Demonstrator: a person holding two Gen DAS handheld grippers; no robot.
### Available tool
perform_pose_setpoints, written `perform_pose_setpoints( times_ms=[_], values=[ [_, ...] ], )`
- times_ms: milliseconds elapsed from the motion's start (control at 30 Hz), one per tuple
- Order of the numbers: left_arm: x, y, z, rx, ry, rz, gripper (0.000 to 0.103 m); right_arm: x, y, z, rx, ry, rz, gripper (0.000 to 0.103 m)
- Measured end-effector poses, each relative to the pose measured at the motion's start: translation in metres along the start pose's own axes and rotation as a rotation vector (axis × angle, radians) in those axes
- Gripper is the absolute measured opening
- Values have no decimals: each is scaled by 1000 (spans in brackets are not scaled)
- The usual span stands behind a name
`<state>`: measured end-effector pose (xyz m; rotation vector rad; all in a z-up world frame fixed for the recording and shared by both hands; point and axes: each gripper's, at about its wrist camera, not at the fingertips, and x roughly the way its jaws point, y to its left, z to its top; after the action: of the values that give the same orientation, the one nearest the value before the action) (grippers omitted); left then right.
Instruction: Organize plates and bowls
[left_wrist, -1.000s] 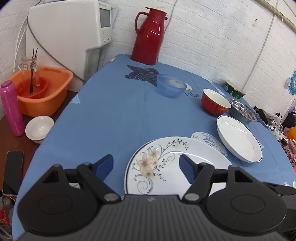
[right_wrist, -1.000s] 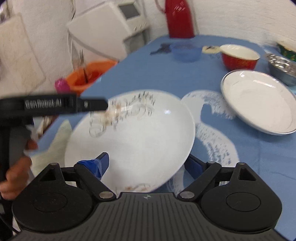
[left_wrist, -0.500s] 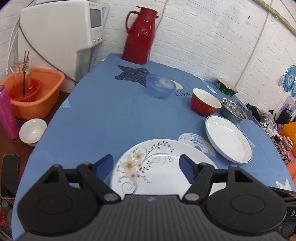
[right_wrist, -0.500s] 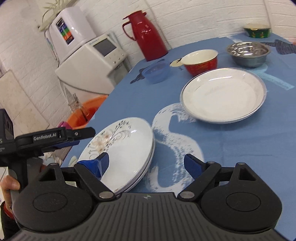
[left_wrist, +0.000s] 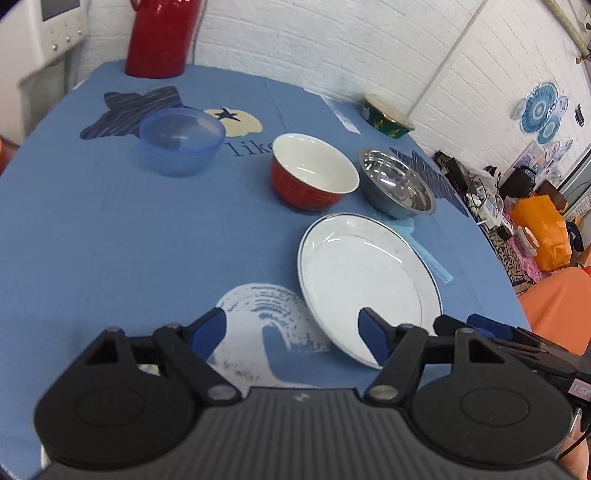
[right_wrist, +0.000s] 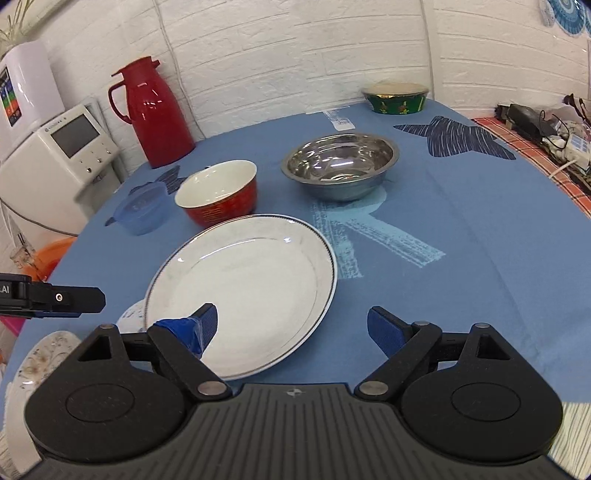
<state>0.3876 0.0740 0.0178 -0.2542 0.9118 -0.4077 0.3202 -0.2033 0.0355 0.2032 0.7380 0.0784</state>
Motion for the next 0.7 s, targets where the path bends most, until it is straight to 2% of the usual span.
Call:
perform_pose_setpoints(
  times_ms=[67,233,300,367,400,467,533,633,667,700],
  values=[
    [19,-5,10,-3,35,16,71,12,-6,7,-2,6,-14,75],
    [62,-12,23,2,129,28,71,36,-2,12,-46,77,21,75],
    [70,-14,24,14,132,38,69,42,-2,7,-55,113,54,78],
    [75,-14,24,19,133,47,68,41,3,1,-116,76,67,78],
    [78,-14,24,18,137,51,64,42,6,-2,-149,74,58,78],
    [80,-16,24,31,130,62,63,43,14,-3,-210,79,30,78],
    [83,-19,24,43,129,75,60,43,16,-2,-207,73,29,78],
    [84,-24,24,73,131,86,36,43,13,-1,-186,56,91,76],
    [85,-27,24,92,138,81,23,43,12,-1,-193,50,98,74],
    [85,-29,23,100,146,75,18,43,13,-1,-214,50,101,71]
  ],
)
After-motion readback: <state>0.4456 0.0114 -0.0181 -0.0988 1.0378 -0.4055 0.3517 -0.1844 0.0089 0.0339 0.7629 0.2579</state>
